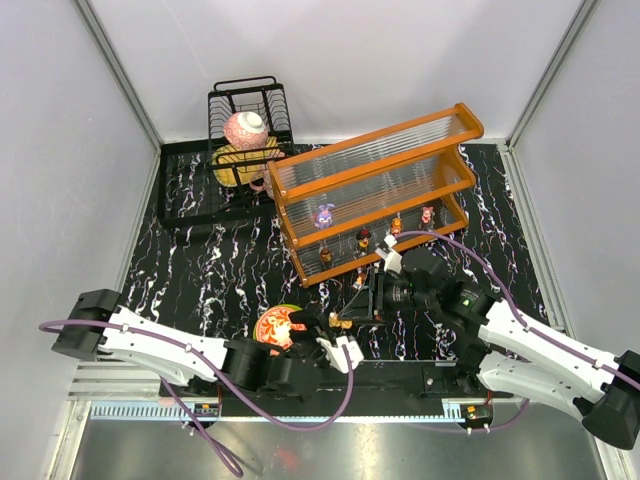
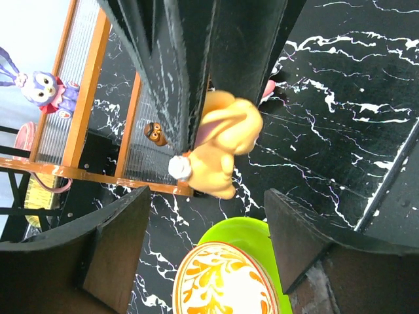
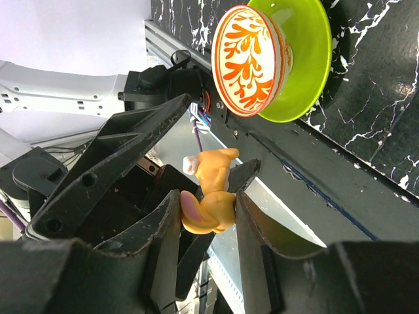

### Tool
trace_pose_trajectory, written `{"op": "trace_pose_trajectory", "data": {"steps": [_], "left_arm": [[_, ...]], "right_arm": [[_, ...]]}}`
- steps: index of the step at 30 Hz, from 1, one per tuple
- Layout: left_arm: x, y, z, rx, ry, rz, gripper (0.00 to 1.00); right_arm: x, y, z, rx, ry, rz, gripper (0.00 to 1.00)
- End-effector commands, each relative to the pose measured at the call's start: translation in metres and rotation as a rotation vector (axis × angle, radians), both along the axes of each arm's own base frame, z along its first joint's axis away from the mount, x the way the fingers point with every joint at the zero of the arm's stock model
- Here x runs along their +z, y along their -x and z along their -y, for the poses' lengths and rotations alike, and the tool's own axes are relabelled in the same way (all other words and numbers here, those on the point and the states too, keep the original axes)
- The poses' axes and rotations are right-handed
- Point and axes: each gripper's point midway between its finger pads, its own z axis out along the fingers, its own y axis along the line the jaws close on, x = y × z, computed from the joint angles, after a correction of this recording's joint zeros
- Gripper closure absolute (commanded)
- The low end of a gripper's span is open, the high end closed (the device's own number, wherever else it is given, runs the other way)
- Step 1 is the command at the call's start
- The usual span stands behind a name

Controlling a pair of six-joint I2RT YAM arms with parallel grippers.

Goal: Place and organize the plastic toys onto the shelf

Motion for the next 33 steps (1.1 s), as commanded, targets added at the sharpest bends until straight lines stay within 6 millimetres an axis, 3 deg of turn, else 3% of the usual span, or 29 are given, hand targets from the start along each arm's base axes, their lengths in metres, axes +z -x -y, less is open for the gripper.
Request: {"op": "trace_pose_trajectory", "data": {"steps": [1,9,17,26,33], "left_arm": [[0.032,0.0,0.017,0.016,0.082,0.041,0.26],[0.034,0.0,0.023,0.019,0.082,0.058,0.35],[0.032,0.001,0.027,0.022,0.08,0.05,0.51],[0.03,0.004,0.031,0.012,0.088,0.028,0.59],[0.027,0.007,0.033,0.0,0.091,0.009,0.75]], "right_arm": [[0.013,0.0,-0.006,0.023,-0.061,0.012,1.0],[0.008,0.001,-0.005,0.025,-0.057,0.0,1.0],[0.011,0.003,-0.006,0.033,-0.071,0.003,1.0],[0.015,0.005,-0.007,0.041,-0.094,0.007,1.0],[0.016,0.004,-0.008,0.041,-0.104,0.007,1.0]]}}
